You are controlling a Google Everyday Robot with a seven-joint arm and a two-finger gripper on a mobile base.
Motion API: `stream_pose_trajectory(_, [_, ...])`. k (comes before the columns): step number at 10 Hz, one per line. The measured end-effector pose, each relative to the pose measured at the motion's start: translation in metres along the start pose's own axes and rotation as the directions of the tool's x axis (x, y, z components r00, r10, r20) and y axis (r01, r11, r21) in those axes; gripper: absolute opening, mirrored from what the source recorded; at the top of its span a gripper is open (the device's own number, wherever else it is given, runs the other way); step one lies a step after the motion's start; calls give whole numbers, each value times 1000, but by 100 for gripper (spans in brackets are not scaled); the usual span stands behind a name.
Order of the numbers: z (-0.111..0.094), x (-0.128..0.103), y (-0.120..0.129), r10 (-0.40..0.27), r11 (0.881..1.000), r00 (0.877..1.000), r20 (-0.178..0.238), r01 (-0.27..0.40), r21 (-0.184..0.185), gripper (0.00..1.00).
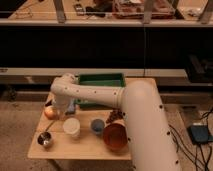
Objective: Place fork in plastic cup
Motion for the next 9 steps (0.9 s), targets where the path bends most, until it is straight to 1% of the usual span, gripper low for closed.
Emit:
stream_pose_trajectory(5, [19,3,5,-7,999,1000,4,8,-49,41])
stream_pose_trajectory(6, [22,4,5,-7,998,1000,5,8,-55,45])
stream_pose_trajectory(7, [25,5,5,-7,998,1000,7,7,-61,55])
stream_pose_trajectory(8, [27,6,4,-6,998,1000,12,6,-65,60])
stream_pose_trajectory(9, [29,7,3,-4,998,1000,15,5,-65,60])
